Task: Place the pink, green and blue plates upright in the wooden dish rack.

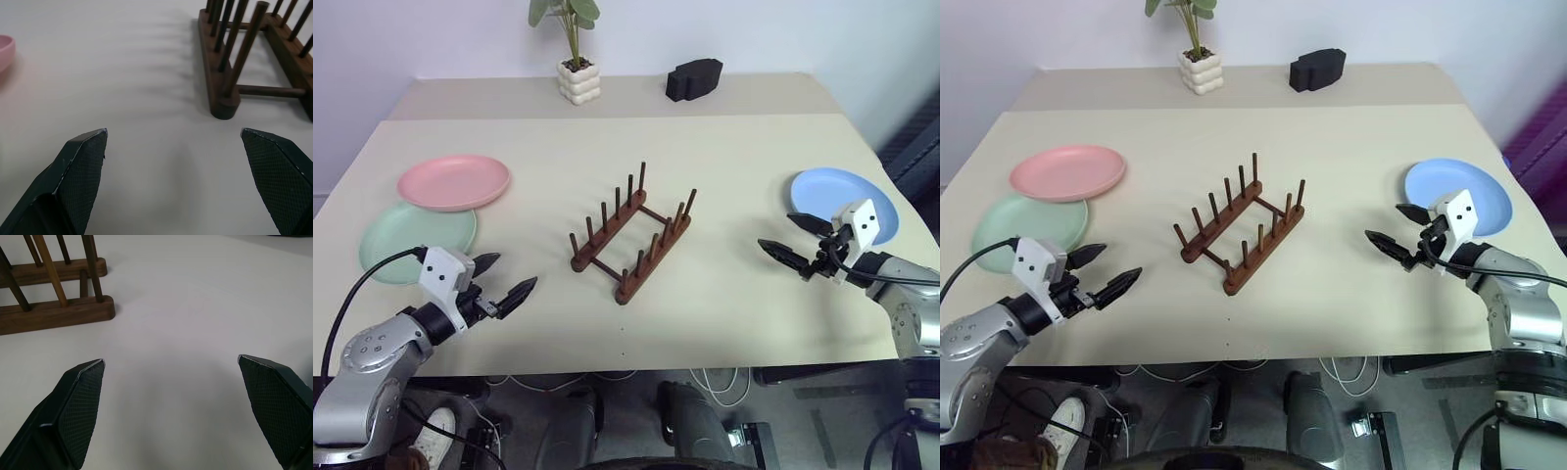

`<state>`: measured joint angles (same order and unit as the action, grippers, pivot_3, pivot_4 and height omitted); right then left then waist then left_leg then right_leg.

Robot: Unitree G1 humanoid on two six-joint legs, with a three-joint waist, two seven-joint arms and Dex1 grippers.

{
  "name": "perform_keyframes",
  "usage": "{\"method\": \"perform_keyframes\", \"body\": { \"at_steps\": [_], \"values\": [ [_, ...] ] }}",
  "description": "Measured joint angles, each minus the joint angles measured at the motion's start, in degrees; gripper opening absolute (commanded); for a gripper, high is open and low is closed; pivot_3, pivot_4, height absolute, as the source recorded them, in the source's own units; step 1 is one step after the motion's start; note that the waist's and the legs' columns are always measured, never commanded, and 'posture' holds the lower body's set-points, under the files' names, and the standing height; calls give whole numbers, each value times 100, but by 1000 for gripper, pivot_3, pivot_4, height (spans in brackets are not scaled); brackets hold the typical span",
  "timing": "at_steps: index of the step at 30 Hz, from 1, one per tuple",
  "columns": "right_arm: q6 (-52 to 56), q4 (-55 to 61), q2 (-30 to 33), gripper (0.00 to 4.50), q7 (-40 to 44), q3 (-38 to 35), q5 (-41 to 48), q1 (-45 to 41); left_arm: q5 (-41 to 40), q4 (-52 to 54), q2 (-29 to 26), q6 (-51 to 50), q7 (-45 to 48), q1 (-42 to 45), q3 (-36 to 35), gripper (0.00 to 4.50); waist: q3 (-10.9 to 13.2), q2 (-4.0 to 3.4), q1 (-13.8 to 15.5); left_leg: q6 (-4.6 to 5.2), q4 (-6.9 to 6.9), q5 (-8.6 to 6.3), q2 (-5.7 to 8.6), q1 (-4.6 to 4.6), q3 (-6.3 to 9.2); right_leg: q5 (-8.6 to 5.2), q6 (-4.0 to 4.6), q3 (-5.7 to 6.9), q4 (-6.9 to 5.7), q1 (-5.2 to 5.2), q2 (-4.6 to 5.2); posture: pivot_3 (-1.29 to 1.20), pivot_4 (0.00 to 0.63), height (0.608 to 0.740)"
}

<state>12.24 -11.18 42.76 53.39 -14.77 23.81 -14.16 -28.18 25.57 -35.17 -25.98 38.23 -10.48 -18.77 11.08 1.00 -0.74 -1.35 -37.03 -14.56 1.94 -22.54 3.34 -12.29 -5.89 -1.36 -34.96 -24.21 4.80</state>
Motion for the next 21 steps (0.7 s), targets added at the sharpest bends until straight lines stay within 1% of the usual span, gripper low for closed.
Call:
{"method": "perform_keyframes", "body": {
  "at_steps": [6, 14, 21],
  "values": [
    [-2, 17, -82, 4457, -114, 21, -6, -42, -59, 184, 37, -141, -109, -4, 1, 4500, 0, 0, 6, 0, 1, 0, 1, -2, -1, 2, 3, 0, 0, 0, 0, 0, 150, 730],
    [-11, 72, -177, 4457, -236, 54, -57, -39, -257, 686, 14, -620, -283, 69, 140, 4500, 0, 0, 6, 0, 0, 0, 1, -1, -1, 2, 3, 0, 0, 0, -1, 0, 150, 730],
    [-24, 239, -261, 4457, -358, 83, -85, 80, -411, 801, -406, -892, -15, 333, 327, 4500, 0, 0, 4, 0, 0, 0, 2, -1, -1, 2, 3, 0, -1, 0, -3, 0, 150, 730]
  ]
}}
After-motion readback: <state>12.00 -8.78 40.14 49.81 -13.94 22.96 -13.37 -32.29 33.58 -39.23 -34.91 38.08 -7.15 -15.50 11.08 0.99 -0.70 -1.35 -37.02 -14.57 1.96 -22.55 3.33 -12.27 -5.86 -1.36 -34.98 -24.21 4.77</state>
